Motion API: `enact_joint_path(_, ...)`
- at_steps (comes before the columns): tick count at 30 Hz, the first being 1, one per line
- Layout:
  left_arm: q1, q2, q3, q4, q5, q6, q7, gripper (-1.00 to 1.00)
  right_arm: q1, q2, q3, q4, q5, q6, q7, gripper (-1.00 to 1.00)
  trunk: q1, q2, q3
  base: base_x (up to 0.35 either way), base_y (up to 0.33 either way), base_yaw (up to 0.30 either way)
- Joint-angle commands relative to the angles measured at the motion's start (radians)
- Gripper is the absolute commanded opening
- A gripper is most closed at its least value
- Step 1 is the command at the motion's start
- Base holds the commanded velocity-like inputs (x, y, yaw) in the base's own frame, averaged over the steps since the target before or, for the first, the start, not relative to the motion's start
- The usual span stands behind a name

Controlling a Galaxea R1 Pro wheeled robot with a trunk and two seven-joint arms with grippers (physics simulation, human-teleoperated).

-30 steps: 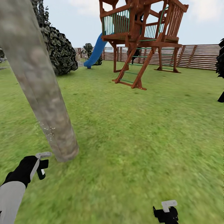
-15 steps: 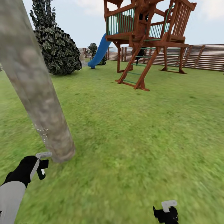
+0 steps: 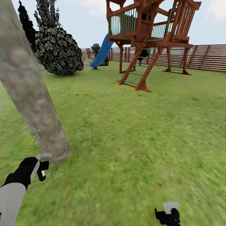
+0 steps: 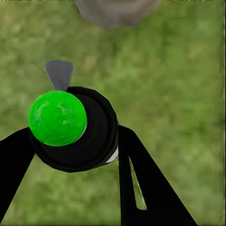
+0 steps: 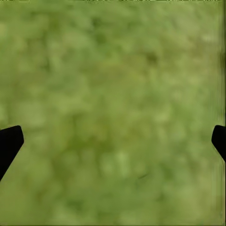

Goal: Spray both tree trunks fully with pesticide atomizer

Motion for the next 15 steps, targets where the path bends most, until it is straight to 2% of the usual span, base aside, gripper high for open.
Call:
enact_joint_path(1, 0.000, 0.000, 0.000, 0.000, -0.001, 0.000, 0.000, -1.00, 0.000, 0.000, 0.000, 0.000, 0.000, 0.000, 0.000, 1.00, 0.000, 0.000, 0.000, 0.127, -0.268, 0.000)
enact_joint_path(4, 0.000, -0.001, 0.000, 0.000, 0.000, 0.000, -0.001, -1.00, 0.000, 0.000, 0.000, 0.000, 0.000, 0.000, 0.000, 1.00, 0.000, 0.000, 0.000, 0.164, -0.248, 0.166)
enact_joint_path(12, 0.000, -0.002, 0.000, 0.001, 0.001, 0.000, -0.002, -1.00, 0.000, 0.002, 0.000, 0.001, 0.000, 0.000, 0.000, 1.00, 0.000, 0.000, 0.000, 0.208, -0.214, 0.270)
enact_joint_path(15, 0.000, -0.025, 0.000, 0.001, 0.000, -0.002, -0.001, -1.00, 0.000, 0.002, 0.000, 0.001, 0.000, 0.000, 0.000, 1.00, 0.000, 0.000, 0.000, 0.238, -0.181, 0.276)
